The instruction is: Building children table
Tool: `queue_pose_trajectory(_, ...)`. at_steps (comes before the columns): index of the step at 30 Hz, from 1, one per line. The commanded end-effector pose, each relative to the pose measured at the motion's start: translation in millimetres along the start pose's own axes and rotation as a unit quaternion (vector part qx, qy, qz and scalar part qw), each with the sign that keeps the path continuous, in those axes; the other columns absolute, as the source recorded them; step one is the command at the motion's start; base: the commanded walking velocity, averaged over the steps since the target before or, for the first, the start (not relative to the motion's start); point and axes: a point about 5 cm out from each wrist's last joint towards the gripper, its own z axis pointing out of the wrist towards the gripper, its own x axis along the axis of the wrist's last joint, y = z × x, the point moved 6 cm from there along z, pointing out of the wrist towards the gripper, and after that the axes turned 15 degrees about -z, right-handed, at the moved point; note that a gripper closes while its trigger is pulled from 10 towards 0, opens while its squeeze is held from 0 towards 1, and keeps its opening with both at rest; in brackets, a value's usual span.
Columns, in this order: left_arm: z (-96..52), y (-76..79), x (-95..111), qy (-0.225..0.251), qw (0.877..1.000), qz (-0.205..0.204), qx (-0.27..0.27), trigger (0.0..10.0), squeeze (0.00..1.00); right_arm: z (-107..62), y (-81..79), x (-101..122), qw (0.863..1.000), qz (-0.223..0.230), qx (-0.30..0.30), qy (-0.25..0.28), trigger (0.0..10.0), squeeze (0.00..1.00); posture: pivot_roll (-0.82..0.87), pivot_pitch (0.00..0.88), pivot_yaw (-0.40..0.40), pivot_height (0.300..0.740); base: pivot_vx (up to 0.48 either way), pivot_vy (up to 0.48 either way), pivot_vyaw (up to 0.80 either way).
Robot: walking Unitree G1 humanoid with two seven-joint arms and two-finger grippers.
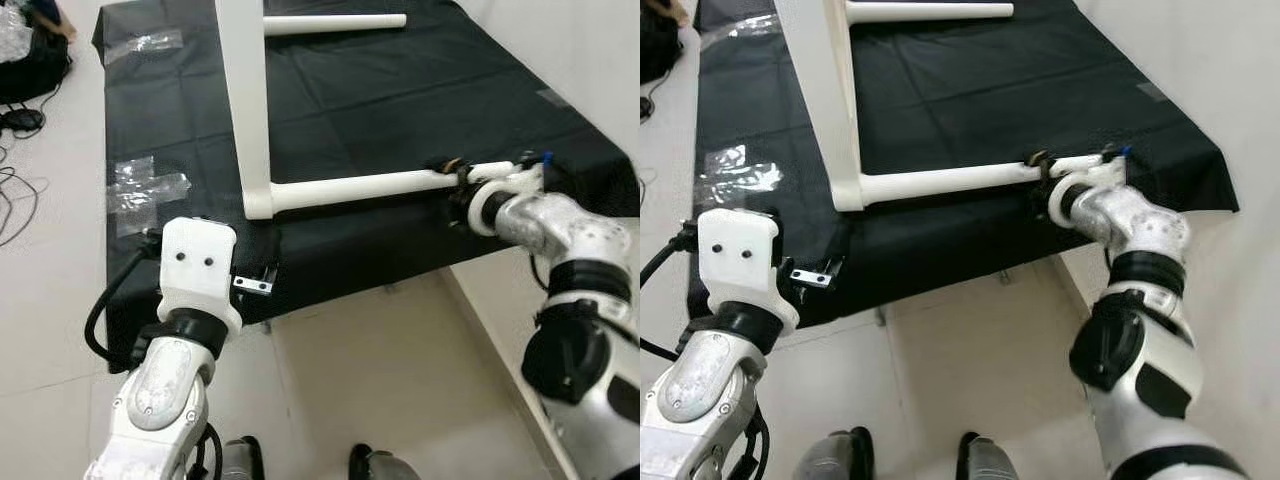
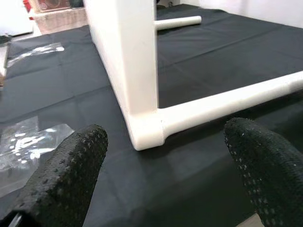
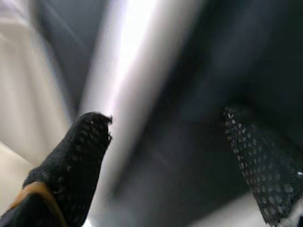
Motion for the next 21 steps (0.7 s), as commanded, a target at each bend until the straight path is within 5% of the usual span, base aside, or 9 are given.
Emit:
queue_pose_trajectory(1,-0.4,-3.1,-2.9,-0.005,1.0,0.004,0.005,10.0,0.0,-1.8,13.6,-18.7,0.998,-0.027,-0.024,-0.043,10.0,0.0,0.06,0.245,-0.046,0.74,0.0,0.0,0.0)
queue_pose_trajectory(3,-0.4,-4.0,-3.1,-0.005,1.0,0.004,0.007,10.0,0.0,-9.0,33.7,-15.6,0.996,-0.044,-0.066,-0.034,10.0,0.0,0.06,0.246,-0.049,0.74,0.0,0.0,0.0)
queue_pose_trajectory(5,1.8,-9.8,-8.3,-0.011,1.0,0.001,0.016,10.0,0.0,-39.6,66.0,45.4,0.968,-0.122,-0.187,0.118,10.0,0.0,0.05,0.232,-0.044,0.74,0.0,0.0,0.0)
queue_pose_trajectory(9,3.9,-13.6,-12.6,-0.017,1.0,-0.002,0.023,10.0,0.0,-58.2,61.8,78.1,0.939,-0.176,-0.216,0.202,10.0,0.0,0.05,0.231,-0.042,0.74,0.0,0.0,0.0)
queue_pose_trajectory(11,13.4,-17.9,-25.4,-0.034,0.999,-0.008,0.021,10.0,0.0,-94.7,16.7,126.4,0.858,-0.314,-0.229,0.337,10.0,0.0,0.04,0.215,-0.045,0.74,0.0,0.0,0.0)
queue_pose_trajectory(14,24.7,-13.2,-42.7,-0.065,0.997,-0.032,-0.011,10.0,0.0,-117.2,-32.6,138.0,0.783,-0.422,-0.23,0.394,10.0,0.0,0.04,0.205,-0.042,0.74,0.0,0.0,0.0)
queue_pose_trajectory(18,30.7,-9.2,-53.3,-0.084,0.994,-0.064,-0.029,10.0,0.0,-123.0,-54.0,139.7,0.758,-0.455,-0.218,0.414,10.0,0.0,0.03,0.198,-0.039,0.74,0.0,0.0,0.0)
queue_pose_trajectory(20,37.4,-5.0,-60.8,-0.092,0.987,-0.125,-0.039,10.0,0.0,-128.1,-77.2,140.4,0.708,-0.514,-0.209,0.437,10.0,0.0,0.03,0.196,-0.035,0.74,0.0,0.0,0.0)
queue_pose_trajectory(21,37.4,-5.0,-60.8,-0.092,0.987,-0.125,-0.039,10.0,0.0,-128.1,-77.2,140.4,0.708,-0.514,-0.209,0.437,10.0,0.0,0.03,0.196,-0.035,0.74,0.0,0.0,0.0)
